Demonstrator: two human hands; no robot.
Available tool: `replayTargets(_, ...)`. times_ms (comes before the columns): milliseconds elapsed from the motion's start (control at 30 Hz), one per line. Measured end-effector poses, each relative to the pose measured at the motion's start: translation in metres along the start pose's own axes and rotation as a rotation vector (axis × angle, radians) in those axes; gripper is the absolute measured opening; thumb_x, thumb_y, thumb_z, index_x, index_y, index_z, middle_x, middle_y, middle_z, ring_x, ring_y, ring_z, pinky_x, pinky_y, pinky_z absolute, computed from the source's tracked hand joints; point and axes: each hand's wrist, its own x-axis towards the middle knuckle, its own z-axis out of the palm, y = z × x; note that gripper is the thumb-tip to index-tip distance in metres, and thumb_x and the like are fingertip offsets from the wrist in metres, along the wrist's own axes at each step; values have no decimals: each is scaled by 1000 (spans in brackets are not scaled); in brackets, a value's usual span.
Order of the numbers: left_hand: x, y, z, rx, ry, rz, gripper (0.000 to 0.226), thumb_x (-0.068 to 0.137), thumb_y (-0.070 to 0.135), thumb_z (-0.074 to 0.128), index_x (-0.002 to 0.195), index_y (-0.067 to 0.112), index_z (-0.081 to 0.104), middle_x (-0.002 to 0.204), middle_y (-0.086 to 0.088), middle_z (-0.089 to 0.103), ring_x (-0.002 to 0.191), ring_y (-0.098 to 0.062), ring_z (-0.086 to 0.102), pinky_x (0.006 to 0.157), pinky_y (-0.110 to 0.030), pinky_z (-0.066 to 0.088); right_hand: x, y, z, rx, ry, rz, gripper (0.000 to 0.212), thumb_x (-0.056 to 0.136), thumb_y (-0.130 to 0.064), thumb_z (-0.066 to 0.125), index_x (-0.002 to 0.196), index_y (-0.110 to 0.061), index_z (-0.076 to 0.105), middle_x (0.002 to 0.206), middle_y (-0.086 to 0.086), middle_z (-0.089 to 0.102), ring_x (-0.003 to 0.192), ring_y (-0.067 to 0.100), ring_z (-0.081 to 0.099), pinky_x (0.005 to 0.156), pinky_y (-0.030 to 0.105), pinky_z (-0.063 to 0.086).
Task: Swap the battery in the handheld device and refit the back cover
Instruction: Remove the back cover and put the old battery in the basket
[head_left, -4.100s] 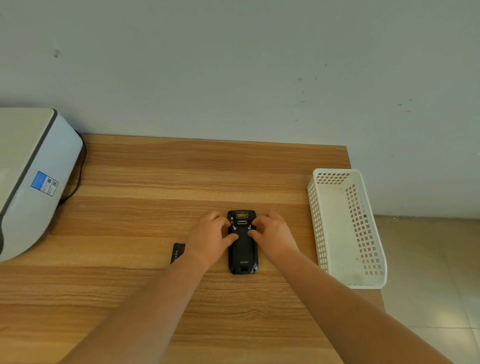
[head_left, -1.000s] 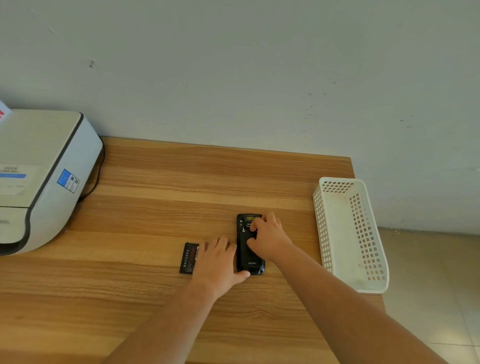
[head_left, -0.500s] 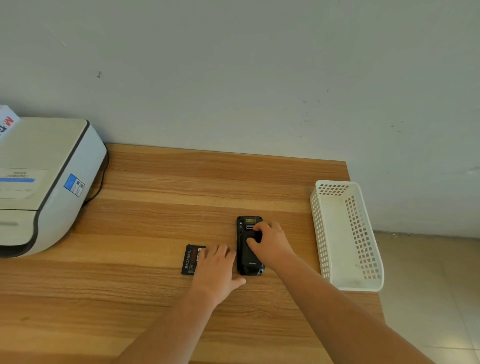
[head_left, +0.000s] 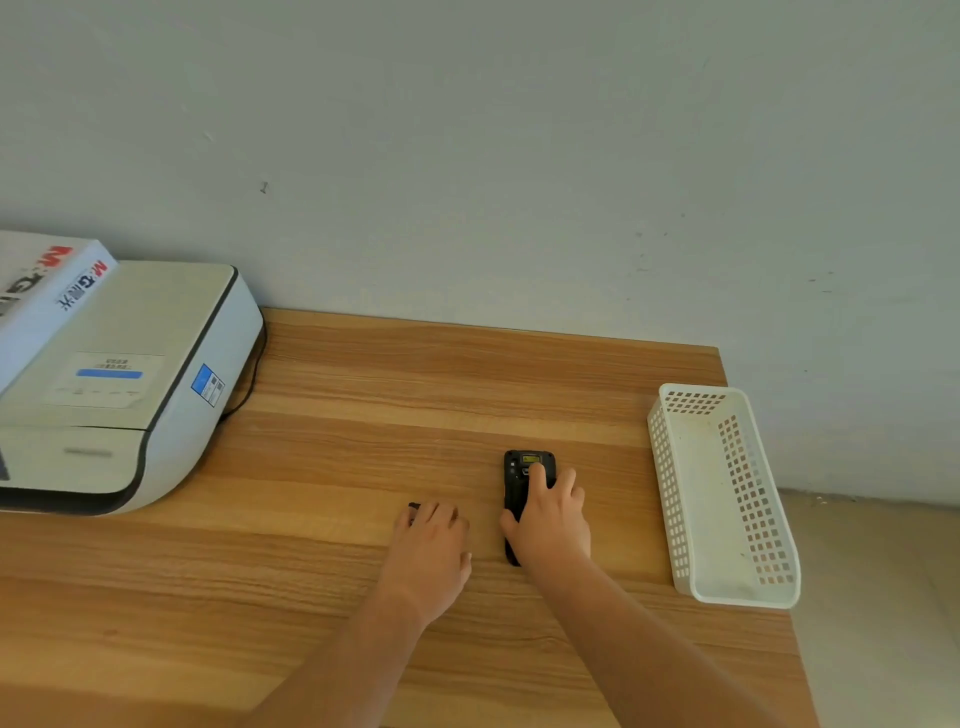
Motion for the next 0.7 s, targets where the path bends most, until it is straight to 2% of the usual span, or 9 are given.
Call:
replayTargets(133, 0, -2, -3, 4, -6, -7, 38, 98, 39, 44, 130, 23, 54, 135, 4, 47, 129, -15, 38, 113, -38, 25, 1, 2, -10, 65, 39, -21, 64, 87, -48, 58, 138, -22, 28, 126, 9, 33, 112, 24, 42, 79, 32, 54)
replayTargets(400, 13, 15, -12, -5, -64, 8, 44, 97, 47, 40, 132, 24, 53, 136, 3, 48, 127, -16, 41, 108, -39, 31, -4, 37, -34, 144, -63, 69, 63, 80, -47, 64, 134, -27, 38, 129, 5, 35, 117, 24, 40, 83, 36, 52)
replayTargets(533, 17, 26, -16, 5, -100, 4, 52, 98, 54, 33, 132, 21, 53, 139, 2, 47, 130, -18, 40, 110, -40, 30, -4, 59, -41, 151, -67, 105, 57, 82, -43, 62, 132, -26, 41, 129, 6, 38, 117, 25, 41, 85, 36, 50)
replayTargets(700, 20, 34, -22, -7, -105, -4, 53, 98, 55, 33, 133, 21, 53, 139, 1, 50, 131, -18, 41, 110, -40, 31, 0, 76, -43, 108, -81, 121, 58, 90, -38, 59, 142, -25, 37, 142, 9, 32, 126, 28, 39, 92, 38, 47)
